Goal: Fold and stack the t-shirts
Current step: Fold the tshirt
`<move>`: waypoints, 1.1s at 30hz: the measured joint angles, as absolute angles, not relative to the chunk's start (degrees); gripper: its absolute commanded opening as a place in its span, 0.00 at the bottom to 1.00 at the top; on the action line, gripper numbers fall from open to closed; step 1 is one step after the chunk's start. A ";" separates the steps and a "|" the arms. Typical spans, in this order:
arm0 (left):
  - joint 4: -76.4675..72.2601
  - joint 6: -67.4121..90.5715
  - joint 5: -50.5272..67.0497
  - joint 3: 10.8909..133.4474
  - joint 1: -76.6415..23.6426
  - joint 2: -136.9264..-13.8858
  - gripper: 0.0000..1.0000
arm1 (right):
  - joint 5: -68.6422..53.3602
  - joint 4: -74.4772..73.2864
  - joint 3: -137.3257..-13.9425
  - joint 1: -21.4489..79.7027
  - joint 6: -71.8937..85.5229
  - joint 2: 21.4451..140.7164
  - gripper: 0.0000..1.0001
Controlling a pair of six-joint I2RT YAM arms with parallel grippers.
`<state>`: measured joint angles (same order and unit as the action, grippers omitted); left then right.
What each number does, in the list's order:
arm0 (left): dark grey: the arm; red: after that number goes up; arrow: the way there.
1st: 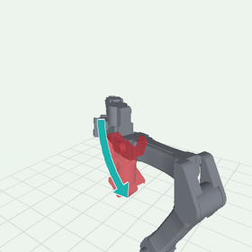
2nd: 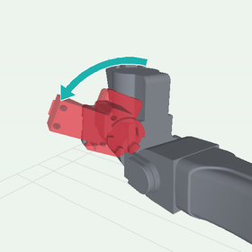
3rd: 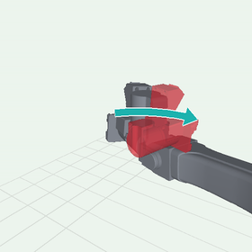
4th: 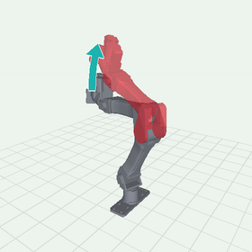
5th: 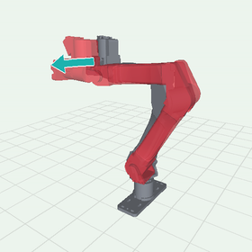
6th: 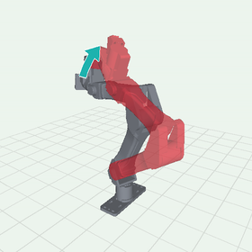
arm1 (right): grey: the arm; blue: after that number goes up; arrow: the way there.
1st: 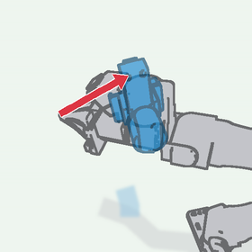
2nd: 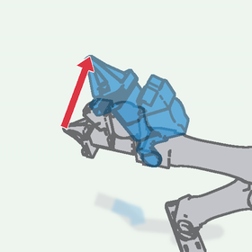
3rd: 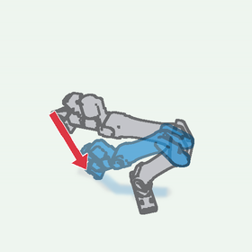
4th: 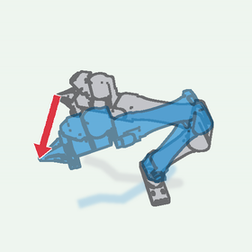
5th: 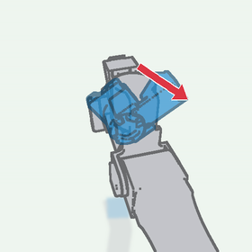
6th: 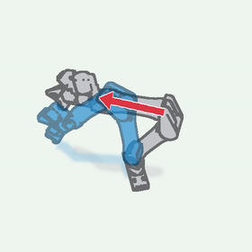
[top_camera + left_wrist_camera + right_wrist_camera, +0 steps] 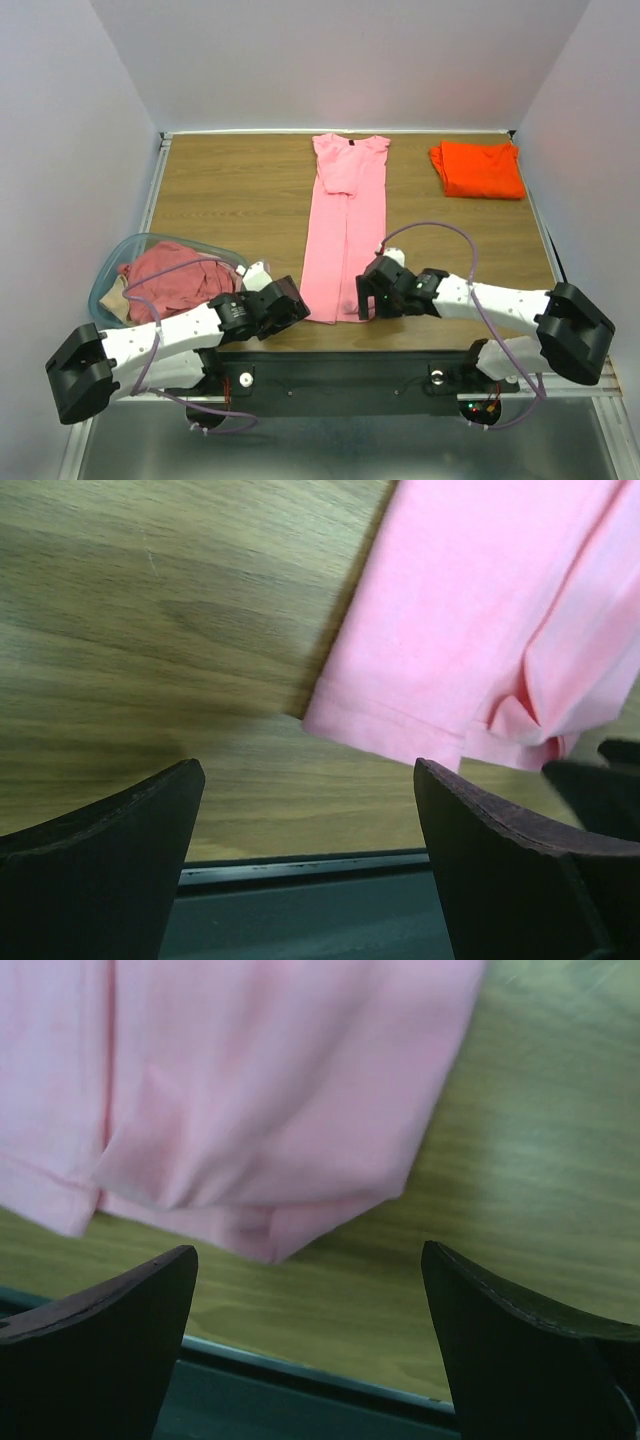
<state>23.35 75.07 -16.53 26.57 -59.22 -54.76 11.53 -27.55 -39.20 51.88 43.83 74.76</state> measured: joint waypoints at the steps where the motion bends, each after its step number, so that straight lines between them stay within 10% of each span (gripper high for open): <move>1: 22.76 74.94 -16.19 26.24 -58.78 -55.46 0.94 | 12.69 -28.29 -39.27 54.72 45.47 74.81 1.00; 24: 4.99 73.97 -10.24 24.32 -55.77 -67.79 0.00 | 28.71 -31.64 -41.32 62.02 60.12 82.08 0.50; 33: 3.18 74.11 -9.78 23.57 -55.75 -67.79 0.00 | 28.34 -31.29 -35.86 62.02 63.51 75.35 0.41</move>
<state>3.18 74.11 -9.78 23.57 -55.75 -67.79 28.34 -31.29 -35.86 62.02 63.51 75.35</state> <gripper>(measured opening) 0.033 0.411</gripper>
